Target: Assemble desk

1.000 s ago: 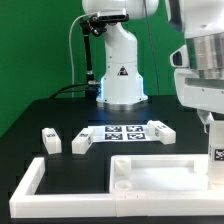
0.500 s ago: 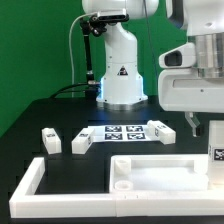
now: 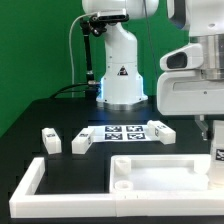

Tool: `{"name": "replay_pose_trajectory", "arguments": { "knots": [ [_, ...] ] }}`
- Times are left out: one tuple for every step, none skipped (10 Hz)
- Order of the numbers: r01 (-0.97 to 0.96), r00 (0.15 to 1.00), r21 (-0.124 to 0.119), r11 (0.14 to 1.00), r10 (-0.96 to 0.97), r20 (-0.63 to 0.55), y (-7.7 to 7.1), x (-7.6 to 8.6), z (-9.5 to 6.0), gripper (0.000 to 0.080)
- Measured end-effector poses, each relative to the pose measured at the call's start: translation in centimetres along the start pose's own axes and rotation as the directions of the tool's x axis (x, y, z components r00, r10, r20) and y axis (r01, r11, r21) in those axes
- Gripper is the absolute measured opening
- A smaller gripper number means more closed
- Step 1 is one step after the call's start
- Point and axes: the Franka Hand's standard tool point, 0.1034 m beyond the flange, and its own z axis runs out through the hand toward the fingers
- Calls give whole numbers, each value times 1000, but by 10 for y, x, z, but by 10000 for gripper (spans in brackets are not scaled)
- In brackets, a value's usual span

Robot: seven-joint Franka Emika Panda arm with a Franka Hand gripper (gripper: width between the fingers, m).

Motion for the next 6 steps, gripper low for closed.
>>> {"name": "replay_pose_trajectory", "arguments": {
  "knots": [
    [-92, 996, -2, 996, 92, 0, 3, 1, 0, 298],
    [-232, 973, 4, 973, 232, 2, 5, 3, 0, 298],
    [-360, 933, 9, 933, 360, 6, 7, 4, -1, 298],
    [-539, 842, 27, 842, 539, 22, 7, 1, 2, 298],
    [-698, 716, 67, 713, 696, 50, 11, -1, 2, 297],
    [-774, 633, 79, 628, 769, 86, 13, -1, 2, 297]
  ]
}}
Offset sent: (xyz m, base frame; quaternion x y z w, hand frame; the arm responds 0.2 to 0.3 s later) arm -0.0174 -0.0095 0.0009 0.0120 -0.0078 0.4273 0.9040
